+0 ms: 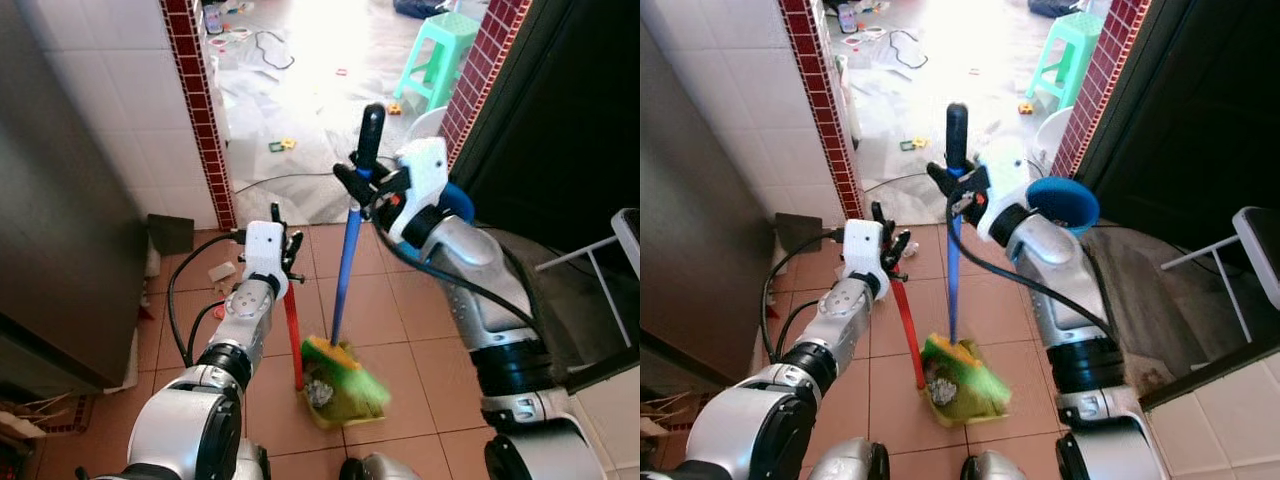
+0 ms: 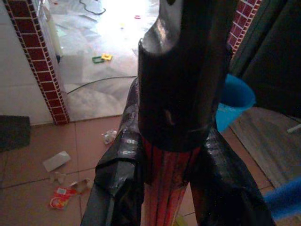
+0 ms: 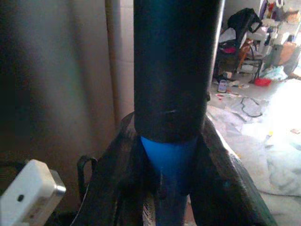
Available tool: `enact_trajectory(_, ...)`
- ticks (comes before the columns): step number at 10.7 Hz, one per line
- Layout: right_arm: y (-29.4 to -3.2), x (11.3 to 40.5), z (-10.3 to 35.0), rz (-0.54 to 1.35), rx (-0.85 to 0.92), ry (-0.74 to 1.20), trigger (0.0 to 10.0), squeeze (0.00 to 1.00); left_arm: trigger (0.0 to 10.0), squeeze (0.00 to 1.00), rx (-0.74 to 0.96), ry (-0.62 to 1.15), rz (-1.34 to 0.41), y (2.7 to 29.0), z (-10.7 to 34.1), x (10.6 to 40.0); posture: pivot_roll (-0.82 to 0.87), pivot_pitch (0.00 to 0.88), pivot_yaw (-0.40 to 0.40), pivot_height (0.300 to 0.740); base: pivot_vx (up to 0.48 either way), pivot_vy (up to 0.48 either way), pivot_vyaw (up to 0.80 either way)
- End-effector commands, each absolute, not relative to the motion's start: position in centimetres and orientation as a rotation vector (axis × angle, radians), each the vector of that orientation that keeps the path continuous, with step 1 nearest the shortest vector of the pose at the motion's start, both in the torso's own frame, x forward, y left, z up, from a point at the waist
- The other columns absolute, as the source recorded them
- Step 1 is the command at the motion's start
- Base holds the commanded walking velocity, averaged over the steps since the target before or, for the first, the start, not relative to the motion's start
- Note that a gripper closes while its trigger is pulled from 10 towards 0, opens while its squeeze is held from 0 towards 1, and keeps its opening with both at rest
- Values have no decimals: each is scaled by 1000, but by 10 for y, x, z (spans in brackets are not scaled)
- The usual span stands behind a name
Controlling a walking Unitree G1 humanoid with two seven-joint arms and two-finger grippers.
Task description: Sweep floor
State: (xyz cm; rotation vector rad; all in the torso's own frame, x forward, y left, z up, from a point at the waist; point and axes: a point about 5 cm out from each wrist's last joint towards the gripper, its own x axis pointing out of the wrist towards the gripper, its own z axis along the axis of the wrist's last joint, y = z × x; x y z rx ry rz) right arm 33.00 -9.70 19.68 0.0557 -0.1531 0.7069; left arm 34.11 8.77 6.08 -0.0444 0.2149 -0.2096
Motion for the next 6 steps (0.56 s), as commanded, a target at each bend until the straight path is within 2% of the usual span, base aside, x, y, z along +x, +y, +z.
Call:
enact_trajectory(1,-93,327,222,733,165,-244,10000,0,10000,0,-53,214,-212,89,62,342,-62,40,-22,740,0,0,0)
enact_trajectory(4,-98,334,249,742,335,-269,10000,0,10000,0,-19,230,-228,87,61,342,-64,28,-4,740,0,0,0)
enact_trajectory(6,-119,344,271,647,302,-369,10000,0,10000,0,-32,236,-233,87,60,342,-64,27,-1,740,0,0,0)
